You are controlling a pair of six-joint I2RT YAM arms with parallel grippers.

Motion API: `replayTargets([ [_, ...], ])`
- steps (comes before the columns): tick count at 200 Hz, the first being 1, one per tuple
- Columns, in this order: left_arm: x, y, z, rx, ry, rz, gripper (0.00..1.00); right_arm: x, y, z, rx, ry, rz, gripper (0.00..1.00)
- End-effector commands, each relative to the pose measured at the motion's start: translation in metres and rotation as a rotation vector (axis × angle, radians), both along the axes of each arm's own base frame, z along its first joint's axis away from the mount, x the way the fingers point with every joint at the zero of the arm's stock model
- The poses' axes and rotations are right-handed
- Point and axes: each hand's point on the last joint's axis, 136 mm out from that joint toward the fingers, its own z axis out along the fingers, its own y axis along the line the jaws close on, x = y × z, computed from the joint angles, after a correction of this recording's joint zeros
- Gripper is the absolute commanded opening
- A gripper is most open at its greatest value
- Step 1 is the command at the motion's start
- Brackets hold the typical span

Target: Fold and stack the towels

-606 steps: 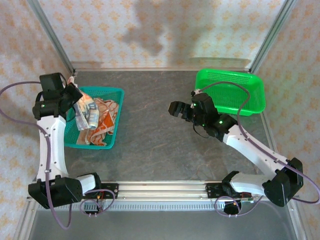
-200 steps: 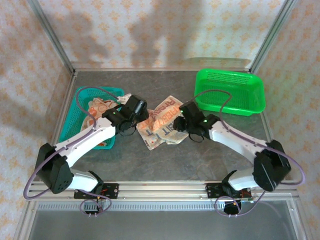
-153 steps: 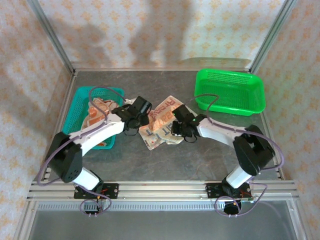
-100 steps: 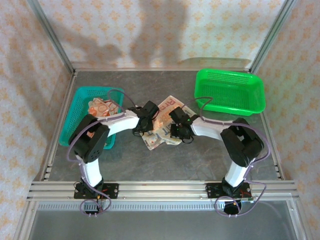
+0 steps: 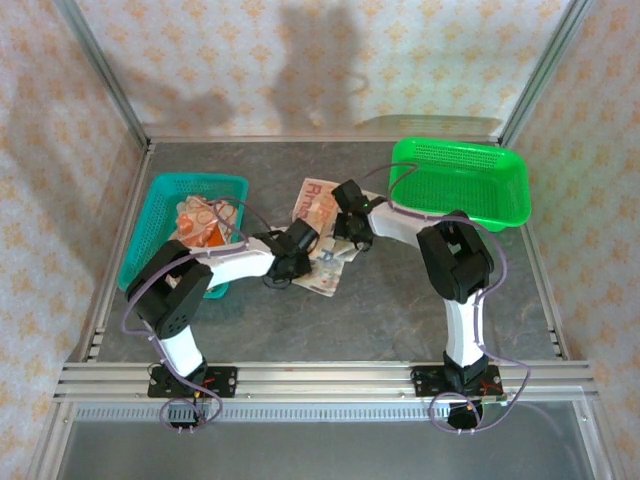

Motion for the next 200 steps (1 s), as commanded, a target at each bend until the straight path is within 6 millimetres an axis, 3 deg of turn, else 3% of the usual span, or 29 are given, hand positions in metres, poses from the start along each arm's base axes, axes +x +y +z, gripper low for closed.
replayTargets([
  [1, -0.027, -0.045, 0.0, -0.126, 0.07, -0.029, 0.0, 0.016, -0.018, 0.017, -0.097, -0.011, 0.025, 0.06],
  [12, -0.025, -0.054, 0.013, -0.145, 0.043, -0.031, 0.03, 0.02, -0.018, 0.033, -0.092, -0.037, 0.039, 0.1],
  [25, -0.022, -0.05, 0.029, -0.134, 0.009, -0.021, 0.08, 0.015, -0.018, 0.048, -0.073, -0.055, 0.043, 0.2],
  [46, -0.019, -0.026, 0.048, -0.046, -0.048, -0.015, 0.19, -0.009, -0.017, 0.064, 0.003, -0.061, 0.041, 0.28],
  [70, -0.024, 0.006, 0.054, 0.048, -0.063, -0.003, 0.29, -0.046, -0.021, 0.07, 0.031, -0.061, 0.041, 0.36],
  [96, -0.035, 0.034, 0.048, 0.085, -0.052, 0.029, 0.33, -0.084, -0.027, 0.065, 0.034, -0.052, 0.035, 0.37],
  [126, -0.053, 0.05, 0.036, 0.097, -0.028, 0.041, 0.36, -0.118, -0.032, 0.047, 0.04, -0.005, 0.033, 0.37],
  [162, -0.067, 0.055, 0.017, 0.087, 0.009, 0.043, 0.38, -0.141, -0.037, 0.028, 0.022, 0.032, 0.034, 0.37],
  [200, -0.076, 0.057, 0.014, 0.111, 0.022, 0.032, 0.38, -0.156, -0.039, 0.02, 0.008, 0.048, 0.043, 0.37],
])
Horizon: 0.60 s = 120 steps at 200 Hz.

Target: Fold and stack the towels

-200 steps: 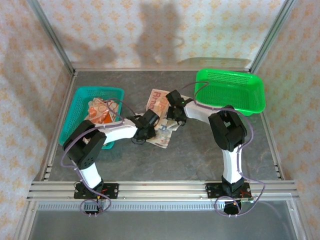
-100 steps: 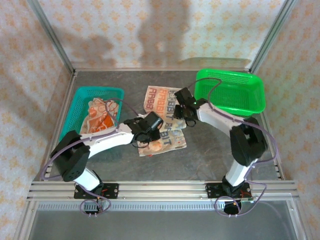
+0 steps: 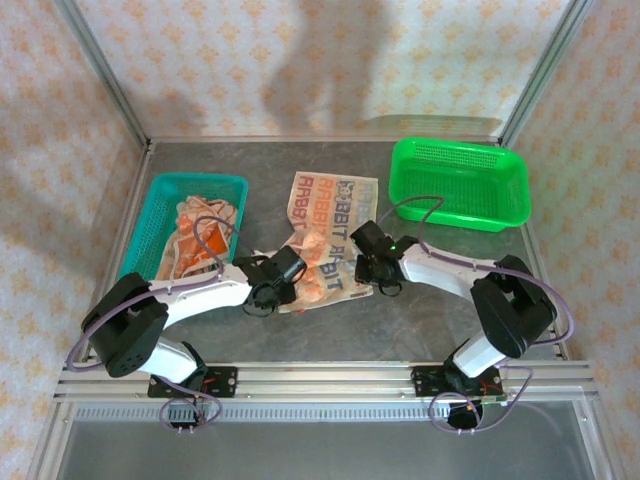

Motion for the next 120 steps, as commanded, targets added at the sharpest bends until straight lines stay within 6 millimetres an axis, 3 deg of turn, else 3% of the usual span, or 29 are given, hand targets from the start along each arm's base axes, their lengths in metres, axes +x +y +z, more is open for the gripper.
replayTargets([
  [1, -0.006, 0.006, 0.001, 0.025, -0.007, 0.013, 0.38, -0.002, 0.001, 0.008, 0.013, -0.041, -0.019, 0.37],
  [60, -0.021, 0.005, -0.008, 0.047, 0.025, -0.003, 0.37, -0.013, -0.003, -0.001, -0.006, -0.024, -0.016, 0.37],
  [120, -0.022, 0.004, -0.019, 0.076, 0.044, -0.022, 0.36, -0.017, 0.0, -0.011, -0.022, -0.002, -0.003, 0.37],
])
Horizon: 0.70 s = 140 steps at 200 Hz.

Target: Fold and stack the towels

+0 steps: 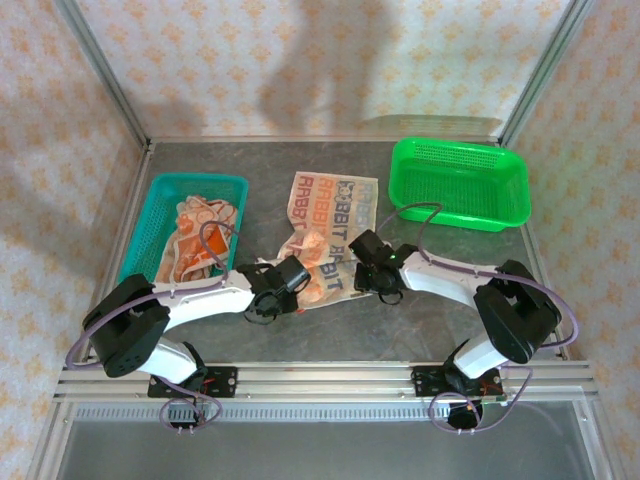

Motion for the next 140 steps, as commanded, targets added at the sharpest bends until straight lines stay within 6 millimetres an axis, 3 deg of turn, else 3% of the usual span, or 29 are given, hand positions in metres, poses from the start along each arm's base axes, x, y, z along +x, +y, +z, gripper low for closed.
replayTargets([
  [1, -0.004, 0.009, -0.009, 0.06, 0.017, 0.009, 0.36, 0.0, -0.003, -0.004, -0.026, -0.011, -0.016, 0.37],
  [52, -0.005, 0.011, -0.016, 0.068, 0.024, 0.009, 0.25, -0.008, -0.004, -0.018, -0.038, 0.013, -0.014, 0.38],
  [115, -0.004, 0.008, -0.019, 0.066, 0.025, 0.008, 0.22, -0.019, -0.005, -0.02, -0.057, 0.021, -0.012, 0.4],
  [140, -0.003, 0.007, -0.019, 0.06, 0.023, 0.009, 0.21, -0.027, -0.004, -0.029, -0.028, 0.041, -0.026, 0.35],
])
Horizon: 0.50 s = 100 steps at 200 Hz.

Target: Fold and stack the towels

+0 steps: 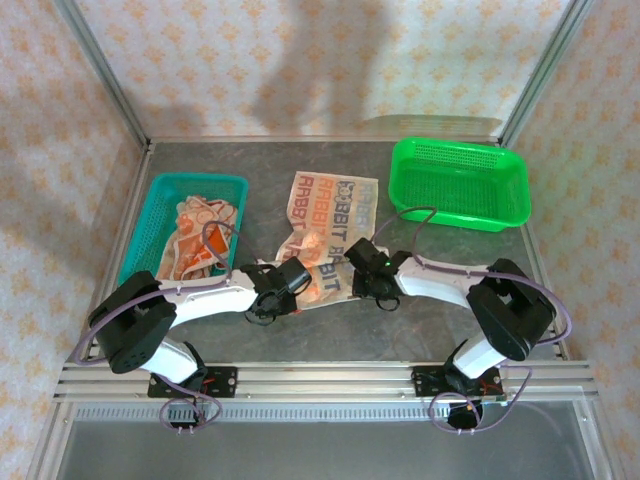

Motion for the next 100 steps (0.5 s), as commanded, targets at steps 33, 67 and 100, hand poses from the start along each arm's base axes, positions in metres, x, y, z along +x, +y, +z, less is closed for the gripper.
replayTargets([
  [33, 0.001, -0.001, -0.012, 0.011, -0.004, 0.011, 0.09, -0.022, 0.001, -0.014, -0.008, 0.027, -0.003, 0.16],
  [67, 0.014, 0.001, 0.021, 0.022, -0.087, 0.021, 0.0, -0.01, 0.002, 0.016, 0.008, -0.057, -0.012, 0.0],
  [100, 0.039, 0.002, 0.094, 0.047, -0.234, -0.005, 0.0, 0.014, 0.003, 0.09, 0.055, -0.242, -0.017, 0.0],
])
